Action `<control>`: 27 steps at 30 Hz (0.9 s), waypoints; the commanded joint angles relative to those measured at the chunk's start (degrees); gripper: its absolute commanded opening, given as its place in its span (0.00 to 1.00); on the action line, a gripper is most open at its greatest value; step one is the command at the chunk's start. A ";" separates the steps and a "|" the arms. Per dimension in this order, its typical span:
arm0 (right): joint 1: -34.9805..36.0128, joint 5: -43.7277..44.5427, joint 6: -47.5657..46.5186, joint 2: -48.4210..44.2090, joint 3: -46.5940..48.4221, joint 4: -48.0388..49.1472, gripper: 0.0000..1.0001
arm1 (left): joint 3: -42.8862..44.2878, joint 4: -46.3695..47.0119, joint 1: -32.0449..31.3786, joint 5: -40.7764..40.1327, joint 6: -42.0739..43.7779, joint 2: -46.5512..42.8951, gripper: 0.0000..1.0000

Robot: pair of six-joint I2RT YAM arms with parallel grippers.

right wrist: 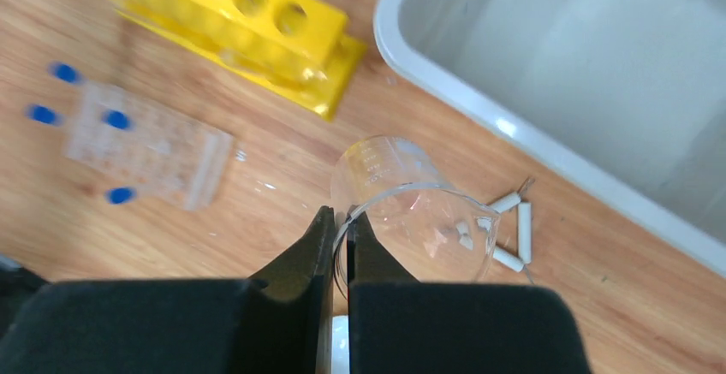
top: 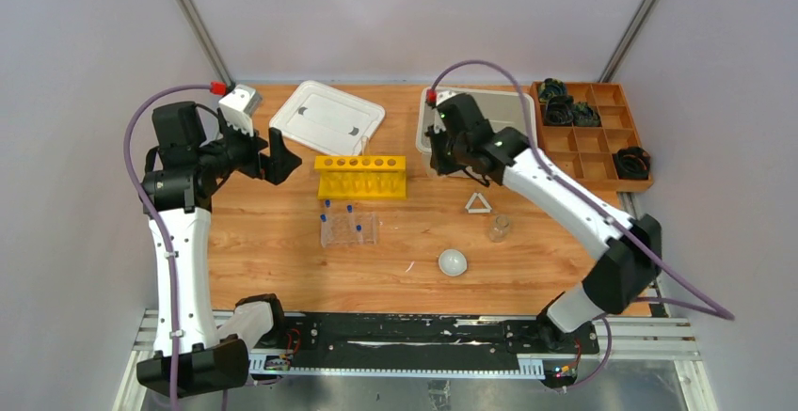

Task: Organize the chemistry lab equipment

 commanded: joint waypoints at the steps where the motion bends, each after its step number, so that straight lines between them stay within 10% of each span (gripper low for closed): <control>1: -0.39 -0.19 -2.57 -6.39 7.78 -6.50 0.00 | 2.05 0.53 0.19 1.73 0.02 0.32 1.00; 27: -25.14 10.00 -5.98 31.62 36.07 -9.80 0.00 | 2.75 0.53 0.19 0.97 1.27 1.81 1.00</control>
